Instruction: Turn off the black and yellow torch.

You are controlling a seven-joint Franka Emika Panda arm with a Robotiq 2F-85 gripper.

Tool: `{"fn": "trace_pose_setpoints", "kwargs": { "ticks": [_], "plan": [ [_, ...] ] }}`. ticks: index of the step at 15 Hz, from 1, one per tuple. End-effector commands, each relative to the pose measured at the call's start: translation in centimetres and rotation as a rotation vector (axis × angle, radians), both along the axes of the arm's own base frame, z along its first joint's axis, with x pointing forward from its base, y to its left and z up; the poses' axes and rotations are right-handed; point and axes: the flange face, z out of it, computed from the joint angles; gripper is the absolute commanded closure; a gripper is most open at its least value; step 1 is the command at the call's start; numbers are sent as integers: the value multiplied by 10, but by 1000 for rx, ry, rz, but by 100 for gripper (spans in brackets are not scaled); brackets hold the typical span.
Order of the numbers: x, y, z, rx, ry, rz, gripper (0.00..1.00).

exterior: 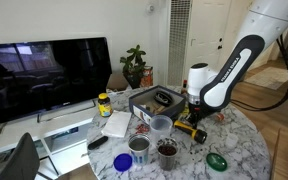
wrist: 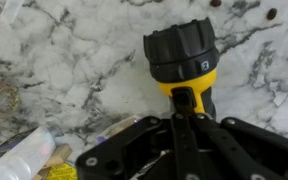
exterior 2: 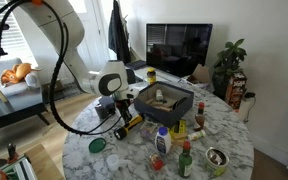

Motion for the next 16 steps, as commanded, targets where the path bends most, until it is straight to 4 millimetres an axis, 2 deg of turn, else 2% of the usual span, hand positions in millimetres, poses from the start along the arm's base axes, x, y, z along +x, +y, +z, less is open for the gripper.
{"fn": "trace_pose_setpoints", "kwargs": {
  "ticks": [1, 7, 8, 10, 13, 16],
  "plan": [
    [-2, 0, -3, -19, -1, -14, 100],
    [-6, -2, 13, -19, -25, -10, 98],
    [-7, -2, 16, -19, -27, -7, 74],
    [-9, -2, 23, -10, -29, 35, 70],
    [-13, 3, 36, 10, -38, 107, 49],
    [-21, 13, 49, 56, -18, 271, 27]
  ]
}}
